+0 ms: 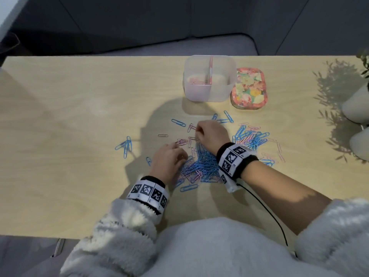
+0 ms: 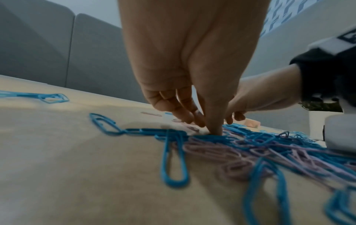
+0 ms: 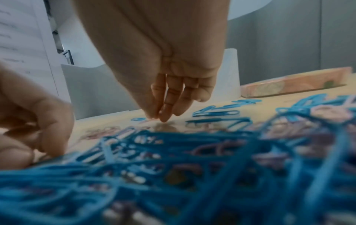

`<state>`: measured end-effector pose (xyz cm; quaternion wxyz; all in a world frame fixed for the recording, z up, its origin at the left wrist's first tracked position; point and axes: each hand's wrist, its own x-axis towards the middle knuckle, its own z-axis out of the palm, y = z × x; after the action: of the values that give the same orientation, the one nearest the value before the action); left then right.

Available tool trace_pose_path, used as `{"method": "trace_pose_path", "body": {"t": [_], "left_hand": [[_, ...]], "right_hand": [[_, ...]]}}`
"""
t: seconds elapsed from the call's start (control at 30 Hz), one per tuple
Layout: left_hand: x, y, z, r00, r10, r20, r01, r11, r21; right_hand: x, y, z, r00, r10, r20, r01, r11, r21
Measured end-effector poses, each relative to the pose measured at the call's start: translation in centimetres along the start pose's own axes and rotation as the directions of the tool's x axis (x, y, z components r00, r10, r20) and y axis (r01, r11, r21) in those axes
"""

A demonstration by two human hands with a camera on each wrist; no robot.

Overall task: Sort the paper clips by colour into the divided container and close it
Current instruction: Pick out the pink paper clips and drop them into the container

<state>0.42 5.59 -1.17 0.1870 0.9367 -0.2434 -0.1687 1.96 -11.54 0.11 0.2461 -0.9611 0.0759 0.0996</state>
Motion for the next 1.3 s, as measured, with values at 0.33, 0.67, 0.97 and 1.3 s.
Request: {"method": "trace_pose_path", "body": {"t": [0.33,0.67,0.97,1.3], "left_hand": [[-0.2,-0.2,0.0,0.998,-0.034,-0.052,0.028,0.993,-0.112],[3.9,1.7,-0.9,0.994,-0.061,-0.090,0.061,0.998,-0.007],[2.4,-3.2,-2.9,0.965,-0.246,-0.096,0.228,0.960,-0.161],[2.8,-1.1,-1.9,0.925,-0.355,-0.139,0.353,0.935,-0.039]], "right_hand": [[-3.7,3.3,0.1,0.995,0.057,0.082,-0.074,0.971,0.226],[-2.8,1.1,-0.6,0.999,-0.026,0.041,0.026,1.000,-0.002],[-0.3,-1.3,0.8,0.995,0.017,0.101,-0.016,1.000,-0.014],[3.0,0.0,-1.1,0.998,0.035,0.059,-0.038,0.998,0.051]]}}
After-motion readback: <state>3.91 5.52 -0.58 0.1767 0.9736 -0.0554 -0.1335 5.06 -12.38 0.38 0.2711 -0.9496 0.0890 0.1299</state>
